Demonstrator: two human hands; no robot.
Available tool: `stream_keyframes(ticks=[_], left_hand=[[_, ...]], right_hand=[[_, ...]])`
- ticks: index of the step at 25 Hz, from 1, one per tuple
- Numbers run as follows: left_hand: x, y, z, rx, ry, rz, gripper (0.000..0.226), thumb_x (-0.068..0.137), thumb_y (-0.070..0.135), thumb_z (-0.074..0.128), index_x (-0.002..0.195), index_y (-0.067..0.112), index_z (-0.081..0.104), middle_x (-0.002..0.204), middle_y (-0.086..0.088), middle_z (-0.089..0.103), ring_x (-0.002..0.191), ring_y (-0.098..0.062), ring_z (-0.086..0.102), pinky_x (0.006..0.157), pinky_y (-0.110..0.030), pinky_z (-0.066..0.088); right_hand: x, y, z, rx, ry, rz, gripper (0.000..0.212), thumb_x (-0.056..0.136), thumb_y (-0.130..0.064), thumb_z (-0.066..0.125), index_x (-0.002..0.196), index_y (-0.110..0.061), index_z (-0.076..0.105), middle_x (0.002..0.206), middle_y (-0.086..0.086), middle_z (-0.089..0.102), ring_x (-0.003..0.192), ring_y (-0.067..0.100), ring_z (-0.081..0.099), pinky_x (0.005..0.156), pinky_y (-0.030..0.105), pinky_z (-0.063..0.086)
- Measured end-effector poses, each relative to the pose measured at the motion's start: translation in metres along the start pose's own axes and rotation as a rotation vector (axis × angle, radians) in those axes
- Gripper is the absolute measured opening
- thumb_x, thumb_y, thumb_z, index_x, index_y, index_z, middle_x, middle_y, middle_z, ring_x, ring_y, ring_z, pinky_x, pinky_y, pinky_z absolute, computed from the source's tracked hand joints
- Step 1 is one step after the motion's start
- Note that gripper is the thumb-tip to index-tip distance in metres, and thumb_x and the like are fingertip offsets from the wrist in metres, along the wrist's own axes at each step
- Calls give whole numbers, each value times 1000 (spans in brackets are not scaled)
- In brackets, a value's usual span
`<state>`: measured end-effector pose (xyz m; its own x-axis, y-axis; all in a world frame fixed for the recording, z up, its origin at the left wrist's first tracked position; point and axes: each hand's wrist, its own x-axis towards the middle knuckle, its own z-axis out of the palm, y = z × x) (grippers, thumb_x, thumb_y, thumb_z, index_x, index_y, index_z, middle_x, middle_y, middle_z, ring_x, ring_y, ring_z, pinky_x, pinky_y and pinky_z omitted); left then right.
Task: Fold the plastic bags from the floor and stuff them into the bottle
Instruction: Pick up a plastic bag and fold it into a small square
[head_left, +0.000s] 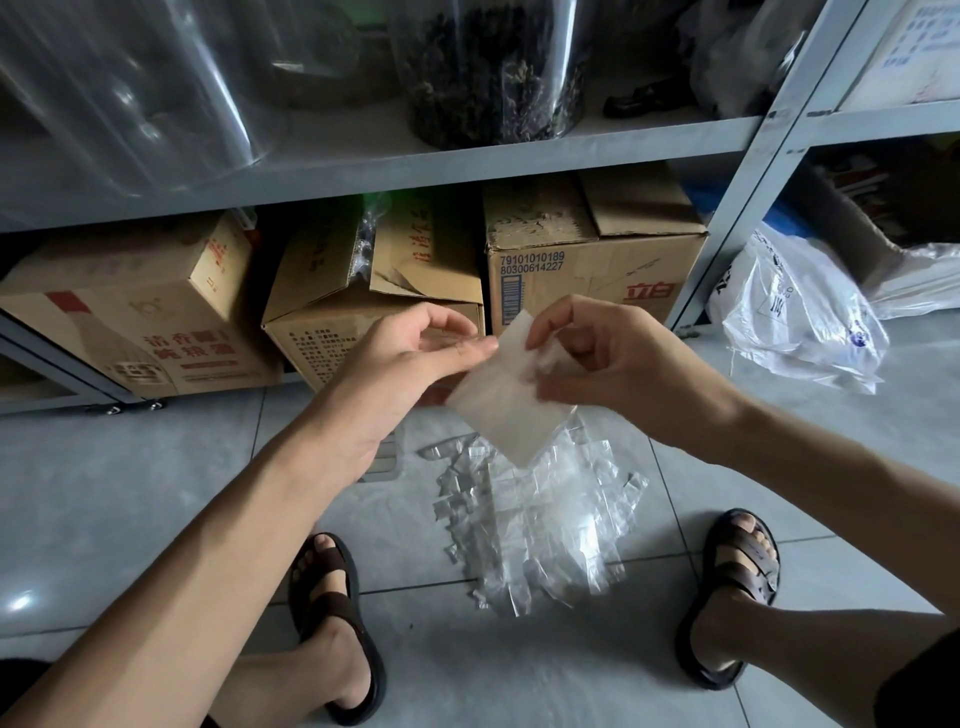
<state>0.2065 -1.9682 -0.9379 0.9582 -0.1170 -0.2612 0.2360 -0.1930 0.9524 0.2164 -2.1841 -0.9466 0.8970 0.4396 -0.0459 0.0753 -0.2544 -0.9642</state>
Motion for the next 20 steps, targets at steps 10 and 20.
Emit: stream_keyframes(ticks=[10, 20], left_hand=[[1, -6, 3, -41, 48, -9, 13, 87, 13, 73, 76, 19, 78, 85, -6, 77, 78, -13, 70, 75, -26, 57], [-2, -2, 1, -127, 71, -28, 4, 74, 21, 77, 72, 23, 78, 82, -6, 77, 72, -13, 72, 60, -23, 56]], right_hand=[[-5, 1, 13, 539, 122, 270, 47, 77, -10, 74, 122, -1, 62, 111, 13, 73, 104, 27, 70, 90, 36, 58], [-4, -2, 11, 370, 153, 278, 16, 85, -5, 71, 99, 2, 73, 96, 16, 76, 84, 24, 74, 72, 27, 59]])
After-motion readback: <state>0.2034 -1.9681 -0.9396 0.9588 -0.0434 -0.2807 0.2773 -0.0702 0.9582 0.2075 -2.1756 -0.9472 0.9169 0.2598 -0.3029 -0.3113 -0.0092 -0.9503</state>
